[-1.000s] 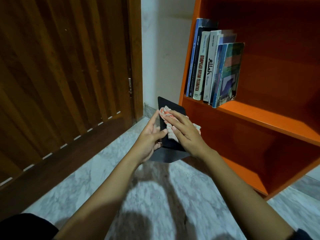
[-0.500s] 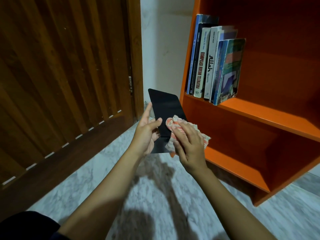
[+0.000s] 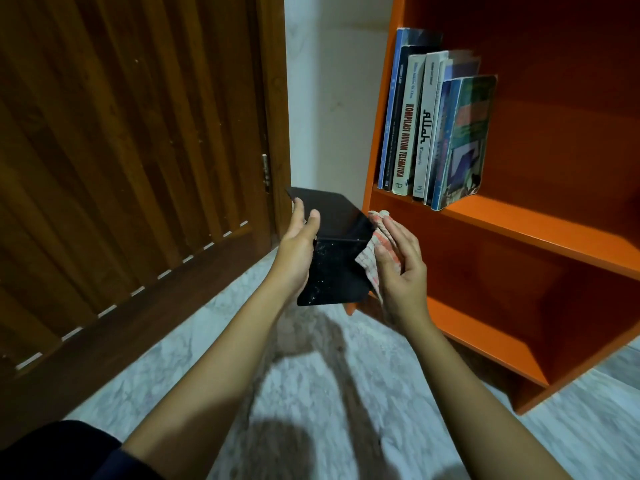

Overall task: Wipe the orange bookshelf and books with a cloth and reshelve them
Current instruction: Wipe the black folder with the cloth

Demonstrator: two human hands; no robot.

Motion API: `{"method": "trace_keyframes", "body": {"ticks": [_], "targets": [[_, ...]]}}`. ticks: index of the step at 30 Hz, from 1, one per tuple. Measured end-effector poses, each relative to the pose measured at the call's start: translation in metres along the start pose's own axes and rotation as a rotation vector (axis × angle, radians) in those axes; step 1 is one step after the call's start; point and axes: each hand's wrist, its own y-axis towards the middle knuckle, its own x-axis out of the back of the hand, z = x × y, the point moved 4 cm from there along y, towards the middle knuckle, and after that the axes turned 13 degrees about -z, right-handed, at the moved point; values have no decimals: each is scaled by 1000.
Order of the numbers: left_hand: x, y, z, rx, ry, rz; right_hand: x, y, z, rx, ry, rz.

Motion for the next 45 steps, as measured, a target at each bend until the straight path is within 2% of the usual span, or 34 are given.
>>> {"method": "trace_keyframes", "body": {"ticks": [3,7,16,21,25,30,45], "targets": [[3,-4,2,0,111,29,1,5,8,-47,86,2],[6,-15,5,-64,236,161,5,11,21,-91,170,21],[16,-24,9,-155,143,282,8,27,10,-248,125,44],[11,-28,13,-128,137,347,6,24,-1,-311,54,6],[10,-25,18,-110,92,347,-4,13,0,13,-218,113],[8,-24,20,-96,88,369,-17,-7,-8,198,-296,237],[16,-15,24,-7,18,364,-26,-19,4,307,-243,450]]}}
